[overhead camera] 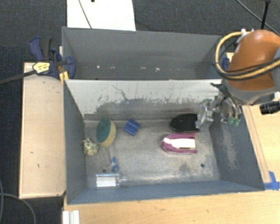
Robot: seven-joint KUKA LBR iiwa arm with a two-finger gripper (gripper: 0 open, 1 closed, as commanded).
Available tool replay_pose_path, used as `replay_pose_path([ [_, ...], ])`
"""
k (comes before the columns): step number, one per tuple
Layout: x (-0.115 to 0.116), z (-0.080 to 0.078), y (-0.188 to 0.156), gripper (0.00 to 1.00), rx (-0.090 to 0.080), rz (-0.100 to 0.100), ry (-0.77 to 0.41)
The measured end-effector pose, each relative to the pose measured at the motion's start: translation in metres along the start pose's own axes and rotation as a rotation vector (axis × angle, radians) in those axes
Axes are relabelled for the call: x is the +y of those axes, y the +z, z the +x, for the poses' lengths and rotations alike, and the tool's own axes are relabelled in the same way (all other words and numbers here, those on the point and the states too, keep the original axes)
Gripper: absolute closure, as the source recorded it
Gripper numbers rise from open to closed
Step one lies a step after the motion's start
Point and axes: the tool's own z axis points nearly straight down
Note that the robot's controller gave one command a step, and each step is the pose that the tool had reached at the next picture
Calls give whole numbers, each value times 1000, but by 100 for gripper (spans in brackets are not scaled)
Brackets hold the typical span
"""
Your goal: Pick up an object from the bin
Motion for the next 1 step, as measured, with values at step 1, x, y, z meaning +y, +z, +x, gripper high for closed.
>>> replay_pose_path([
  [1,0,2,5,0,8,1,-1],
])
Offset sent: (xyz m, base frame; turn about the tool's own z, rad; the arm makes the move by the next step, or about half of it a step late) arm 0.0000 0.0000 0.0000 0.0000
